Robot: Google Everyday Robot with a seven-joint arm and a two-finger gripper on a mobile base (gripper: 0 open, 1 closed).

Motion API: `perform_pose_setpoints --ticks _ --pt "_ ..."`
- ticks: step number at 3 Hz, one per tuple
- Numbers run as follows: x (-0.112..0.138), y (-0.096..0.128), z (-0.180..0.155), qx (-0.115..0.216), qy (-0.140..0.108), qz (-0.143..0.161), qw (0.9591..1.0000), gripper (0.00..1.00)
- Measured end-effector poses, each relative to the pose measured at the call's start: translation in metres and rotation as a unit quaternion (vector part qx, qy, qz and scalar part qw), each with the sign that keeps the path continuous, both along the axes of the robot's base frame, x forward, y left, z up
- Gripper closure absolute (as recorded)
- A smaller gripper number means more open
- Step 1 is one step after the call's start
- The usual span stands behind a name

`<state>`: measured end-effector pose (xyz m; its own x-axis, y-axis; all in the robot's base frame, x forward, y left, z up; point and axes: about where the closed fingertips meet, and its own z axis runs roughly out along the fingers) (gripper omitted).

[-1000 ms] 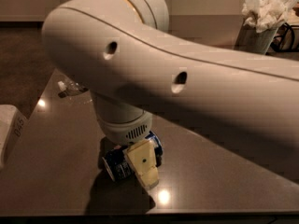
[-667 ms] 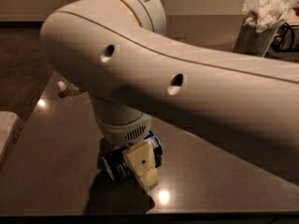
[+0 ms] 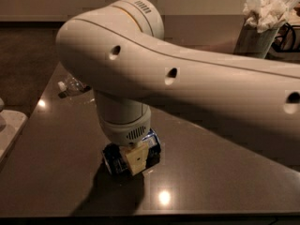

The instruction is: Place pepsi can upright

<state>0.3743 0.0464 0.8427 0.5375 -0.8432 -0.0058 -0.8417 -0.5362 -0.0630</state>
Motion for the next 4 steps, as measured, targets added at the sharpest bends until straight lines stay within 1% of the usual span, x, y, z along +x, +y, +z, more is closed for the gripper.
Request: perform_pose_setpoints --ticks 1,2,3,4 --pt "0.003 -0.004 -0.003 -0.008 0.010 -0.004 0.9999 0.63" --pt "0.016 -0.016 0.015 0.021 0.033 -0.032 0.9987 0.86" --pt "0.044 -0.029 0.048 0.105 0.071 -0.074 0.9892 1.00" --pt "0.057 -0.034 0.069 0.209 0.108 -0.109 0.9658 1.00"
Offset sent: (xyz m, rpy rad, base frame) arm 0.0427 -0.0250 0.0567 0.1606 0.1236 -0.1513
